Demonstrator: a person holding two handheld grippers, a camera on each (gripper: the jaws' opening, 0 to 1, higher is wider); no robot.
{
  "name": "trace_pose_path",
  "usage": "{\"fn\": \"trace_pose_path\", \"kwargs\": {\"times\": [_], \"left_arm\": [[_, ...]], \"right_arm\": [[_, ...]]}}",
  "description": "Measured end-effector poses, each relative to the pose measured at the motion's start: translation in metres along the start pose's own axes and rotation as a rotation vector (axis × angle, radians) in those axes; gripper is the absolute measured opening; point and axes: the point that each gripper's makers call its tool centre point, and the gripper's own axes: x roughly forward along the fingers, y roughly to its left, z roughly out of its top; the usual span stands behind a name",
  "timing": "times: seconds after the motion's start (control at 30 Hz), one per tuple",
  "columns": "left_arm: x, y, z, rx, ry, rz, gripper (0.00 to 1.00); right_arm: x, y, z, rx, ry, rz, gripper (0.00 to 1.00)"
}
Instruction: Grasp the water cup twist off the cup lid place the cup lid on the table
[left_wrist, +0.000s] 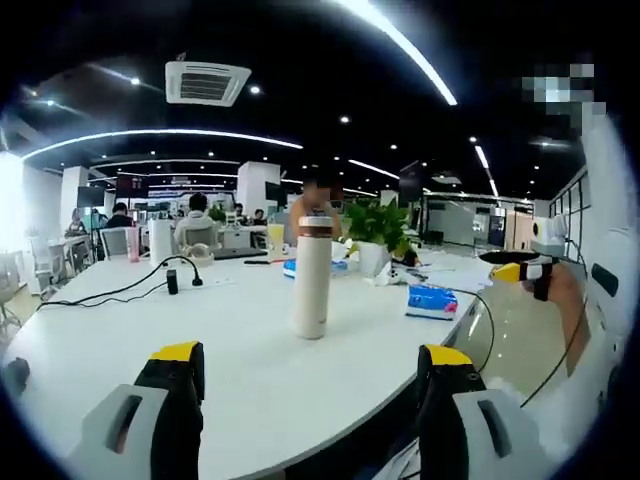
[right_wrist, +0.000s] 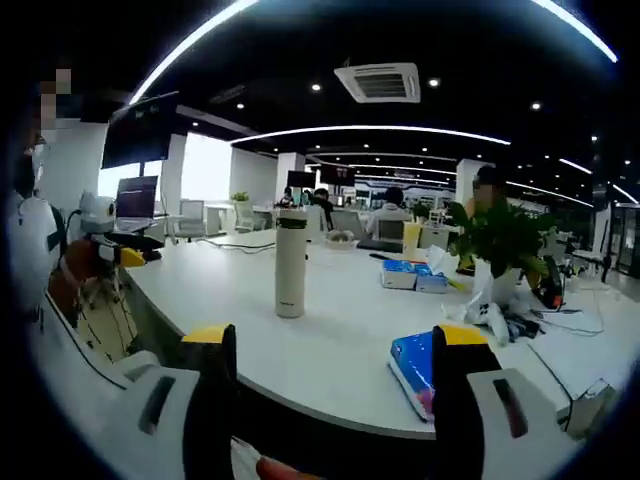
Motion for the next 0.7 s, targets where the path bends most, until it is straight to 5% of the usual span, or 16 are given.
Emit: {"fn": "trace_pose_path", "kwargs": {"times": [0.7], "left_arm": [[0.005, -0.012, 0.005, 0.012, -0.021, -0.028, 0.87]], "right_arm": [[-0.003, 0.012, 0.005, -0.037, -0.026, 0.056, 0.80]]}}
